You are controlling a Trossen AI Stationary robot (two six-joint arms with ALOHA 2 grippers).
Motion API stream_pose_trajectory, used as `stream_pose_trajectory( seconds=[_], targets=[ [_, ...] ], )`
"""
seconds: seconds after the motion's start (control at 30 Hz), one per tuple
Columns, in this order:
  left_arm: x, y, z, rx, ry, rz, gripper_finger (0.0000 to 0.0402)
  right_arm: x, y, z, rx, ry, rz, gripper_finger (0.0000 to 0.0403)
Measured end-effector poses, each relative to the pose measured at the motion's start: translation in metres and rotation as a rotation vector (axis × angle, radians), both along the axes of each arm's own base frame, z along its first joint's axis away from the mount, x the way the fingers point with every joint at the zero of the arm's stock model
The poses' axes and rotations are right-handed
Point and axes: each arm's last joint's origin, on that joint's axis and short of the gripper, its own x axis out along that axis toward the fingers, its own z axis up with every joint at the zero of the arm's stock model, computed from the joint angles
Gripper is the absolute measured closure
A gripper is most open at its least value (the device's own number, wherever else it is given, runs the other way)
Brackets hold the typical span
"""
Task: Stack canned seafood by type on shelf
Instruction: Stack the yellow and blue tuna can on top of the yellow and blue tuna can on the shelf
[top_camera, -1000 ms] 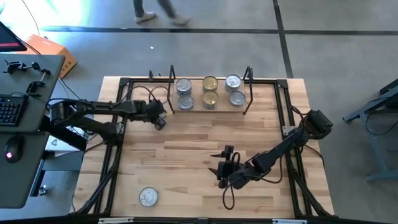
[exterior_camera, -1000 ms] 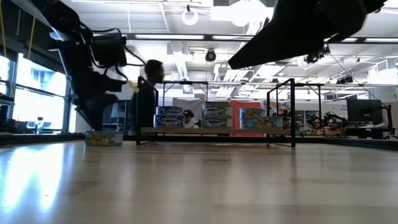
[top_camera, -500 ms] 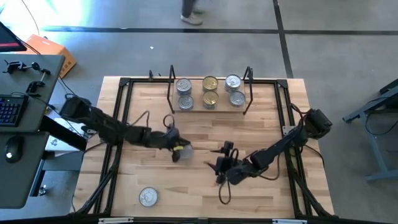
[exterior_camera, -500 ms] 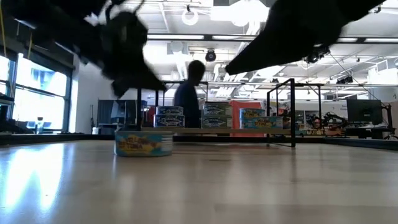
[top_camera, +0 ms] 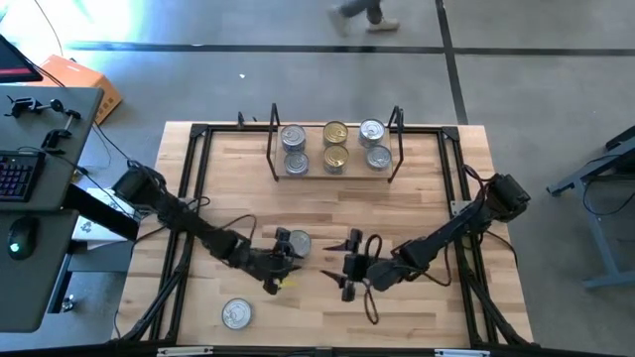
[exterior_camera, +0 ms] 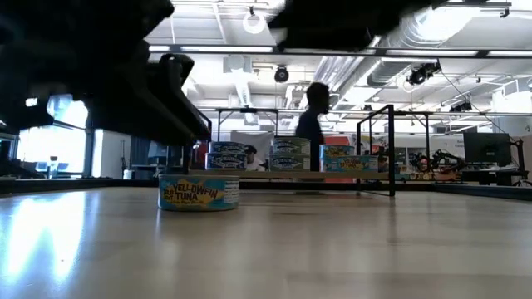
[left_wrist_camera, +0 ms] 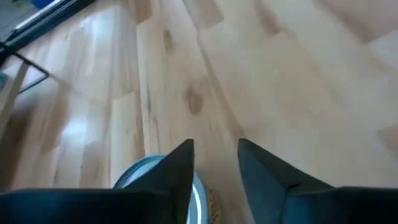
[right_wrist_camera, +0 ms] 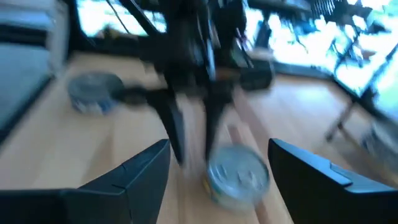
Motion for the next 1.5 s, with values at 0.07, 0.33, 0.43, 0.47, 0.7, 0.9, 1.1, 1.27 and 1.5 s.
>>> stream_pose_trajectory(
  seconds=[0.07,0.33,0.43,0.47,0.7,0.9,1.1,1.27,1.5],
  targets=[
    [0.004,-0.002,-0.007,0.025,0.018,0.015,0.0268,0.001,0.004,0.006,-0.025,-0.044,0.047,0.0139],
    [0.013,0.003,-0.030,-0.016,0.098,0.081,0.0287,-0.015,0.026,0.031,-0.178,-0.139,0.127,0.0139],
    [0.014,0.003,-0.030,-0.034,0.097,0.097,0.0321,-0.017,0.027,0.032,-0.268,-0.121,0.132,0.0139],
    [0.014,0.003,-0.029,-0.035,0.090,0.105,0.0332,-0.018,0.028,0.032,-0.284,-0.117,0.138,0.0139],
    [0.017,-0.004,-0.001,-0.074,-0.004,0.101,0.0358,-0.019,0.024,0.022,-0.226,-0.038,0.120,0.0139],
    [0.005,-0.011,-0.001,-0.040,0.092,0.073,0.0303,-0.010,0.014,-0.001,-0.014,0.034,0.028,0.0139],
    [0.004,-0.004,-0.023,0.043,0.198,0.116,0.0276,-0.003,0.014,-0.031,-0.041,0.116,0.048,0.0139],
    [0.014,0.000,-0.033,0.088,0.169,0.110,0.0319,-0.001,0.015,-0.038,-0.202,0.169,0.128,0.0139],
    [0.030,0.007,-0.023,-0.033,0.056,0.058,0.0390,0.003,0.001,-0.045,-0.430,0.287,0.238,0.0139]
  ],
)
